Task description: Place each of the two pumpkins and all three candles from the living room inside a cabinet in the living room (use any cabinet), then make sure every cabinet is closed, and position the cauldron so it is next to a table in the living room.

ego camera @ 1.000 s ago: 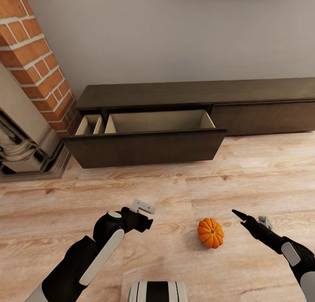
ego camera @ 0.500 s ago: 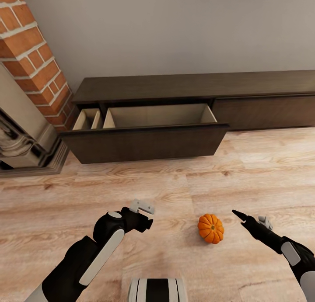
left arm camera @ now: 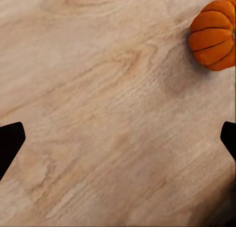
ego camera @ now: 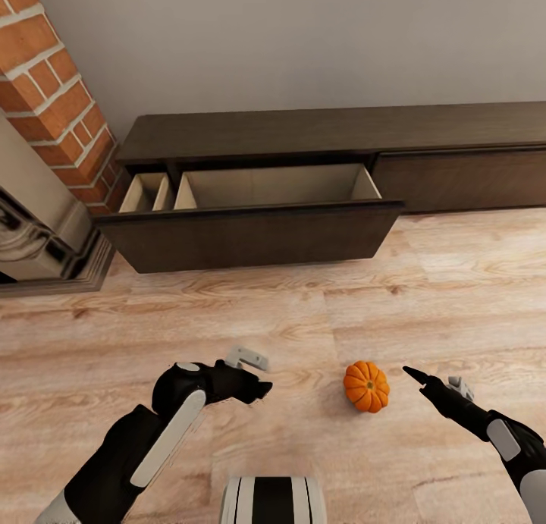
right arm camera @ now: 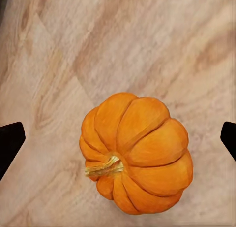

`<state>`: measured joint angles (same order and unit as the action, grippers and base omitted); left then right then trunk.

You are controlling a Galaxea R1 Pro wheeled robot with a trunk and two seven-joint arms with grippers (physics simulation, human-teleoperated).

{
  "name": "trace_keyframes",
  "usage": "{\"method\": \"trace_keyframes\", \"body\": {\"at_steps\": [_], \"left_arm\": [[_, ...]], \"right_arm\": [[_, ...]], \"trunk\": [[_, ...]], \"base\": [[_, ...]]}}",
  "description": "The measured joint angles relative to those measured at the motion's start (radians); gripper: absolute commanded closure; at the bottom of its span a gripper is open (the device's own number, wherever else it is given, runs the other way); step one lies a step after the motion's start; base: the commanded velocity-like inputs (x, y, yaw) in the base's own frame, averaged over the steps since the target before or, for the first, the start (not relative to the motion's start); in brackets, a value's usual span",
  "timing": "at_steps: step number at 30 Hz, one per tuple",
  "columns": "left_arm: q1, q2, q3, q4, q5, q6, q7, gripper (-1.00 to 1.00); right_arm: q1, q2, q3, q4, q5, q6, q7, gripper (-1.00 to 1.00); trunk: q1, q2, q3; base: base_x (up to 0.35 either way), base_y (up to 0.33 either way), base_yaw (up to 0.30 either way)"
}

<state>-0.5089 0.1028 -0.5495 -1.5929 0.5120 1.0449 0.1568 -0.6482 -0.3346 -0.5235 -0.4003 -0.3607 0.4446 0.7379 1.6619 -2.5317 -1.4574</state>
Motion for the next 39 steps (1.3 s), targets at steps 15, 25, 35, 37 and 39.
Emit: {"method": "trace_keyframes", "body": {"at_steps": [15,25,35,37,39], "left_arm": [[0.002,0.032,0.258,-0.002,0.02,0.0,-0.379,-1.0],[0.004,0.037,0.386,-0.002,0.019,0.0,-0.43,-1.0],[0.004,0.038,0.414,-0.002,0.02,0.0,-0.431,-1.0],[0.003,0.038,0.414,-0.002,0.02,0.0,-0.431,-1.0],[0.003,0.038,0.414,-0.002,0.02,0.0,-0.431,-1.0]], "right_arm": [[-0.006,-0.001,0.042,-0.001,0.018,0.001,0.0,-1.0],[-0.044,-0.006,0.148,-0.002,0.027,0.001,0.001,-1.0],[-0.05,-0.011,0.163,-0.002,0.028,0.003,0.009,-1.0],[-0.051,-0.013,0.163,-0.002,0.028,0.003,0.013,-1.0],[-0.051,-0.013,0.163,-0.002,0.028,0.003,0.014,-1.0]], "trunk": [[0.005,-0.002,-0.039],[0.009,-0.005,-0.077],[0.011,-0.006,-0.097],[0.012,-0.006,-0.104],[0.013,-0.007,-0.112]], "base": [[0.0,0.0,0.0],[0.0,0.0,0.0],[0.0,0.0,0.0],[0.0,0.0,0.0],[0.0,0.0,0.0]]}}
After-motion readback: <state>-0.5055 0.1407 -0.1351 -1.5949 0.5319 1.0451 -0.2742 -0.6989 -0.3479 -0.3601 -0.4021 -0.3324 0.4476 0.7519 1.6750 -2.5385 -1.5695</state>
